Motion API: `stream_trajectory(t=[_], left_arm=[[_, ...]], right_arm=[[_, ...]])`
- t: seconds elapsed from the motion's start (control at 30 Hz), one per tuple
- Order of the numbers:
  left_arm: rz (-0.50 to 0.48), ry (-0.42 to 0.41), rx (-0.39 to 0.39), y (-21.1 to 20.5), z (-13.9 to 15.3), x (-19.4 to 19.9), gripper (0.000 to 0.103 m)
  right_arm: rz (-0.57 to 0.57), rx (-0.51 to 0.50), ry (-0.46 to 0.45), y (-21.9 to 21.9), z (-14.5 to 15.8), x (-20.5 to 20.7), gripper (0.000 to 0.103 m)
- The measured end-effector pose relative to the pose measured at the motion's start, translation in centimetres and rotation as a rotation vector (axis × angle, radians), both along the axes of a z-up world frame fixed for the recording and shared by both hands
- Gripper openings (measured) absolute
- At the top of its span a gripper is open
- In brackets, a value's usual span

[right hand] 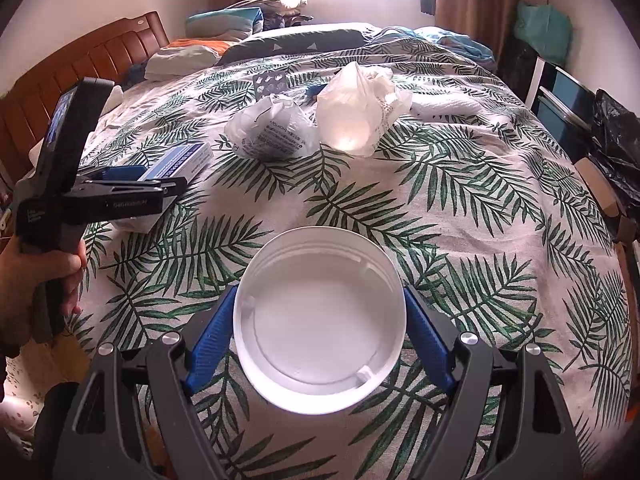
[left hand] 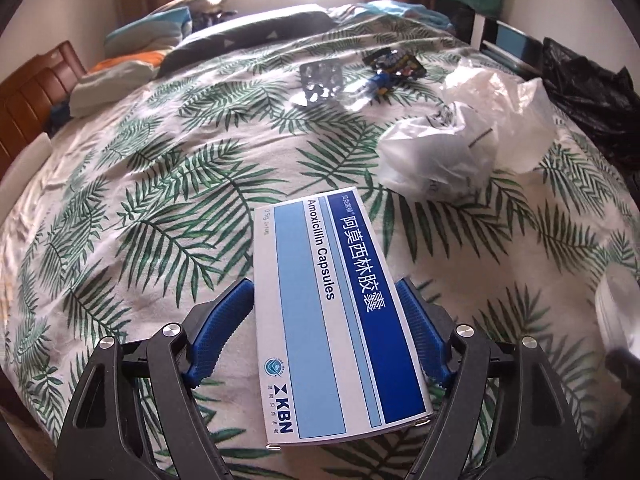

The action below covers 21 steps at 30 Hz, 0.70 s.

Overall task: Collect trash
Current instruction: 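Grasp the white plastic lid with the right tool while the left tool grasps the KBN box, then carry the KBN box and white lid over the red bin with both tools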

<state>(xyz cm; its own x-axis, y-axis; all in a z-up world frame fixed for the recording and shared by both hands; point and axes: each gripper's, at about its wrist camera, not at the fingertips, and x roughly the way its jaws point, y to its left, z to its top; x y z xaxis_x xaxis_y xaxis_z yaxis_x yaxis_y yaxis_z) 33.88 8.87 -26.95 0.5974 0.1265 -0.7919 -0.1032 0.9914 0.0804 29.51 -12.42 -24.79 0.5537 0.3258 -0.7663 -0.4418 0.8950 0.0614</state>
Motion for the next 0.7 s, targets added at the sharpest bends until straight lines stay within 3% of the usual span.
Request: stream_trajectory(t=[0.7], left_arm=[[-0.208, -0.015, -0.039, -7.3, 2.2, -11.3, 0.076]], right_arm=[[0.041, 0.015, 0.000, -1.8, 1.3, -6.9, 0.080]])
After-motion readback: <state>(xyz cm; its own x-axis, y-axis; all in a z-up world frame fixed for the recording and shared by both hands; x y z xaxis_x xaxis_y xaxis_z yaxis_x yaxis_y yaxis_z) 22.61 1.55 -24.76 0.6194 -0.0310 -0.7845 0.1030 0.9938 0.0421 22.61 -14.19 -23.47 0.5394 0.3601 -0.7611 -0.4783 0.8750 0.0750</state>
